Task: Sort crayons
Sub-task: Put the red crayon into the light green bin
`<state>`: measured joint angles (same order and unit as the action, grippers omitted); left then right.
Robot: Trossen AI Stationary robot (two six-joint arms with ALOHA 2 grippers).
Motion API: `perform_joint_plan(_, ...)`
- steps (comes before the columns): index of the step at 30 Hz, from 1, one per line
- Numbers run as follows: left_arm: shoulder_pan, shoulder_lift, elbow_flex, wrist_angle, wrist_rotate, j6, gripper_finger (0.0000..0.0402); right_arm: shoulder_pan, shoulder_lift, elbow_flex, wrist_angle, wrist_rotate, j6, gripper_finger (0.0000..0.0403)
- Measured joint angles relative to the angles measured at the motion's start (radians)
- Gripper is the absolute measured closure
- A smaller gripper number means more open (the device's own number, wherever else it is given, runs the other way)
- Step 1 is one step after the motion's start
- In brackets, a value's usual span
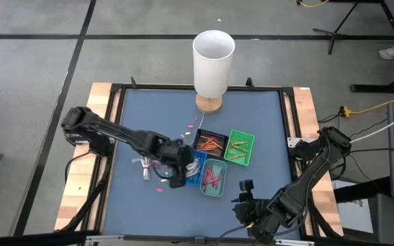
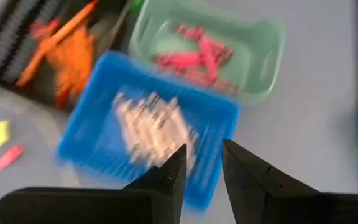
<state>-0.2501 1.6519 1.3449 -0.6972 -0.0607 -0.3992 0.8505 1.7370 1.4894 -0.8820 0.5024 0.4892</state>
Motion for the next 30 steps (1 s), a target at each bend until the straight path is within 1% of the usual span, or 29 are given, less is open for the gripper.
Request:
perform_joint_plan(3, -0.027, -0.067, -0.004, -0.134, -0.077, -0.018, 0.0314, -0.008, 0.000, -0.034, 0.007, 0.018, 0.001, 0.0274)
perform_joint_plan(6, -0.062, -0.121, -0.053, -0.176, -0.131, -0.038, 0.0314, -0.020, 0.000, -0.058, 0.033, 0.020, 0.003, 0.0274)
perform_joint_plan(10, -0.107, -0.164, -0.185, -0.144, -0.128, -0.076, 0.0314, -0.037, 0.000, -0.072, 0.095, 0.016, 0.003, 0.0274)
perform_joint_plan(13, -0.126, -0.169, -0.293, -0.096, -0.127, -0.109, 0.0314, -0.055, 0.000, -0.072, 0.128, 0.013, -0.001, 0.0274)
perform_joint_plan(16, -0.129, -0.167, -0.380, -0.059, -0.107, -0.114, 0.0314, -0.075, 0.000, -0.072, 0.151, 0.010, -0.027, 0.0274)
perform_joint_plan(18, -0.122, -0.166, -0.430, -0.006, -0.086, -0.097, 0.0314, -0.091, 0.000, -0.072, 0.165, 0.010, -0.049, 0.0274)
perform_joint_plan(19, -0.120, -0.166, -0.450, -0.005, -0.078, -0.087, 0.0314, -0.100, 0.000, -0.072, 0.168, 0.010, -0.052, 0.0274)
perform_joint_plan(30, -0.089, -0.166, -0.529, -0.004, -0.078, 0.051, 0.0315, -0.184, 0.000, -0.072, 0.178, -0.016, -0.053, 0.0274)
